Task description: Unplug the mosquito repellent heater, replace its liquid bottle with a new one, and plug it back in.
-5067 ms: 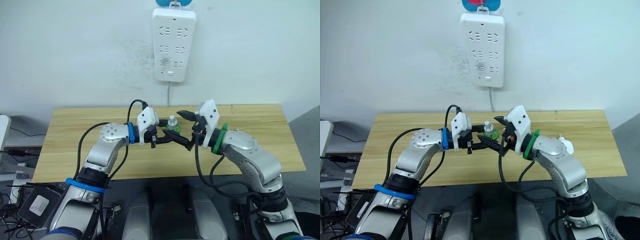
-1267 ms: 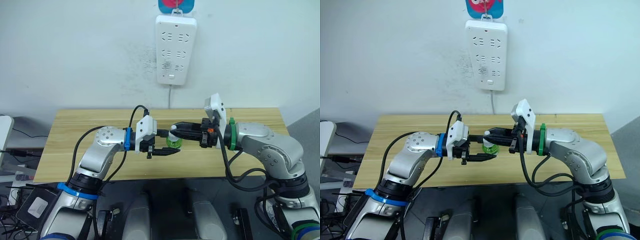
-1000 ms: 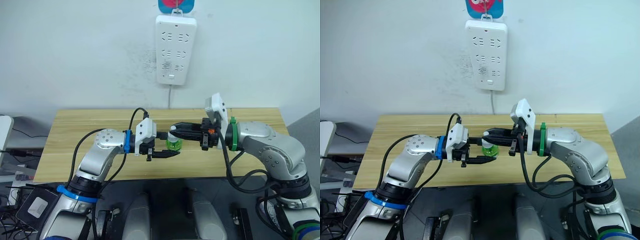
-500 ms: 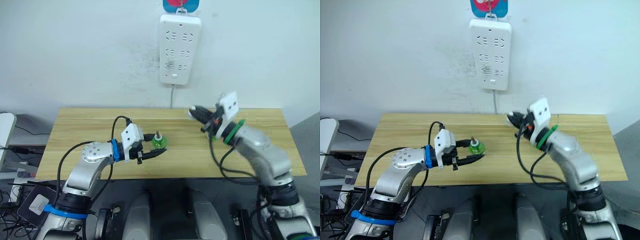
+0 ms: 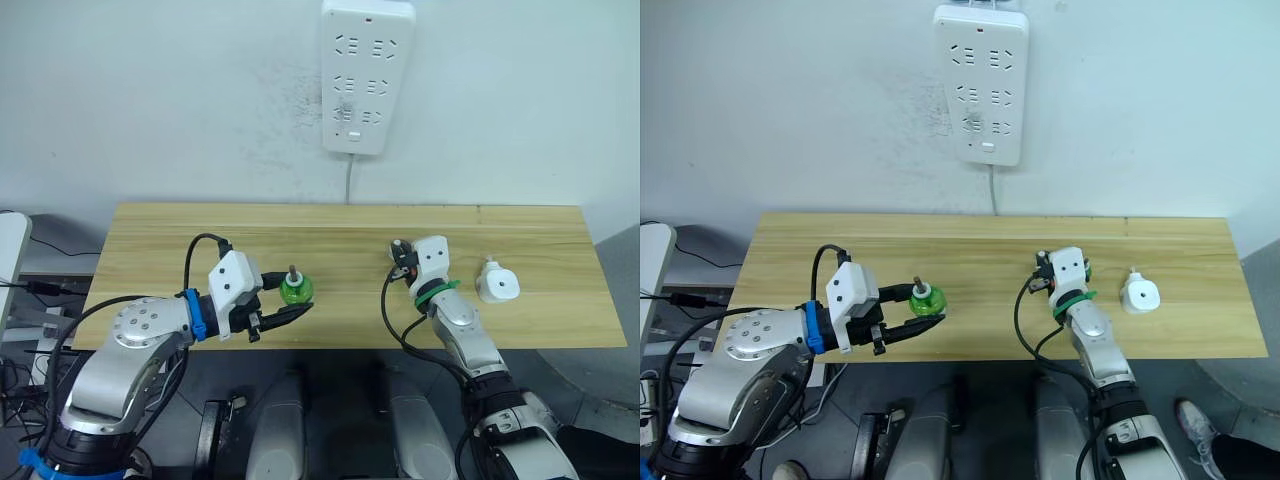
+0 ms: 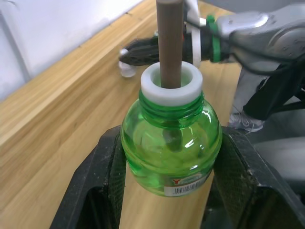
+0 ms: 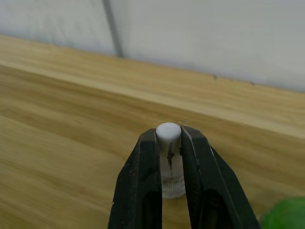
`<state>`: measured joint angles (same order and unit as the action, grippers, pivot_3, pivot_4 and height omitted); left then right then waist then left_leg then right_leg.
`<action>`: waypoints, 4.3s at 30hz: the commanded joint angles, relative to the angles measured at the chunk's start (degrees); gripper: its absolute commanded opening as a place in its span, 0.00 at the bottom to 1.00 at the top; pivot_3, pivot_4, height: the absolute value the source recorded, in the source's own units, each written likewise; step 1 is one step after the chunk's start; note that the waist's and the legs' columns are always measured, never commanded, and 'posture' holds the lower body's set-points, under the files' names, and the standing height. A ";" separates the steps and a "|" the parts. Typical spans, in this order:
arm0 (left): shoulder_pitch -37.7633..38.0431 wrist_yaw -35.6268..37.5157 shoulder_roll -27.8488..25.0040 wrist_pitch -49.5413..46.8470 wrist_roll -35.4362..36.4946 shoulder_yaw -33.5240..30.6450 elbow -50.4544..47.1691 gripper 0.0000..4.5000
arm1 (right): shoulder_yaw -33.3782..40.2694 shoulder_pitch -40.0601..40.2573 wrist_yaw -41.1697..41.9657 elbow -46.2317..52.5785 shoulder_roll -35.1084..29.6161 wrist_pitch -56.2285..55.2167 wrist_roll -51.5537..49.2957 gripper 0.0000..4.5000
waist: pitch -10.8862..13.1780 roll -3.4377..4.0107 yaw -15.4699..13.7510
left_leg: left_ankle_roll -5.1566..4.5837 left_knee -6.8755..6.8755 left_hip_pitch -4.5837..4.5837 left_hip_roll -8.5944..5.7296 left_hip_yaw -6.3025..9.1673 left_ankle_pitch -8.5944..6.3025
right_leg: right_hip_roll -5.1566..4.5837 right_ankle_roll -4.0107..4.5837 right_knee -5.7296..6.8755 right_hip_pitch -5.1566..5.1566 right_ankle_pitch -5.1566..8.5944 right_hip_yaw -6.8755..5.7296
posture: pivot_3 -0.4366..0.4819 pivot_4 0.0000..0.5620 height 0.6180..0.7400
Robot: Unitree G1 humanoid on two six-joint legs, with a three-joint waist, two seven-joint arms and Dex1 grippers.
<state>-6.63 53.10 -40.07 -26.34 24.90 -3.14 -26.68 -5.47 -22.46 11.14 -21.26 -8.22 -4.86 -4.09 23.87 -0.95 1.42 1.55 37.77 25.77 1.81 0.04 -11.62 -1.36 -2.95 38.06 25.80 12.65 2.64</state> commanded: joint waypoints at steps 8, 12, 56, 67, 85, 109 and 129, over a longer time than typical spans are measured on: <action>-2.58 -0.32 1.50 3.07 -0.47 1.12 2.75 0.49 | -1.14 2.79 7.03 13.14 -0.25 -0.26 -1.61 0.51 | 0.04 0.03 0.22 | 0.02 -0.25 -0.03 -0.03 -0.05 0.01 | 0.07 0.02 -0.10 0.06 0.02 0.03 | 0.50 0.83 1.00; -5.02 0.38 3.55 7.59 -2.43 2.92 7.76 0.49 | -1.89 3.10 14.76 26.89 -3.61 10.72 -8.70 0.51 | -0.08 -0.10 0.31 | 0.05 -0.37 -0.03 -0.04 -0.06 0.03 | 0.06 0.01 -0.15 0.08 0.01 0.03 | 0.45 0.76 1.00; -17.39 -5.25 18.98 14.77 -6.71 8.33 13.79 1.00 | 16.77 -10.83 13.97 39.14 -7.38 59.61 -45.03 0.19 | -3.57 -1.18 1.67 | 0.29 -0.59 0.15 -0.05 0.20 0.19 | -0.05 0.33 -0.02 0.20 -0.25 -0.26 | 0.35 0.49 1.00; -18.51 -20.65 30.67 23.79 -16.76 13.31 12.88 1.00 | 29.22 -14.97 -23.34 34.20 -3.08 66.00 -85.55 0.19 | -4.14 -1.16 1.88 | 0.25 -0.50 0.15 -0.23 0.13 0.18 | -0.03 0.33 0.01 0.13 -0.31 -0.22 | 0.34 0.48 1.00; -20.87 -26.99 35.80 26.59 -18.46 13.92 17.00 0.50 | 20.28 -13.41 -34.23 37.95 -9.11 54.68 -100.01 0.19 | -4.37 -1.11 2.06 | 0.25 -0.48 0.17 -0.19 0.13 0.18 | 0.02 0.33 0.00 0.13 -0.31 -0.21 | 0.32 0.47 1.00; -15.32 -19.37 28.26 26.08 -13.71 11.87 13.15 0.50 | 2.09 2.38 7.85 25.94 -53.51 56.19 -46.32 0.98 | -4.93 -0.86 1.86 | -0.03 0.16 0.11 -0.14 0.03 0.01 | 0.08 0.05 -0.09 -0.14 -0.13 -0.10 | 0.35 0.54 1.00; -11.27 -20.45 25.57 20.52 -13.29 11.73 5.48 0.50 | 0.95 -6.19 15.33 7.56 -39.68 65.07 -25.40 0.98 | -4.94 -0.85 1.00 | -0.03 0.16 0.10 -0.16 0.10 0.01 | 0.09 0.23 -0.11 -0.20 -0.24 -0.10 | 0.42 0.57 1.00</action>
<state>-18.09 33.01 -14.48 -6.02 11.13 8.36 -18.12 -5.72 -28.02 25.31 -13.27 -47.56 59.61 -30.42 18.93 -1.80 2.41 1.52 37.93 25.87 1.65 0.13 -11.62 -1.26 -2.71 37.95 25.59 12.41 2.54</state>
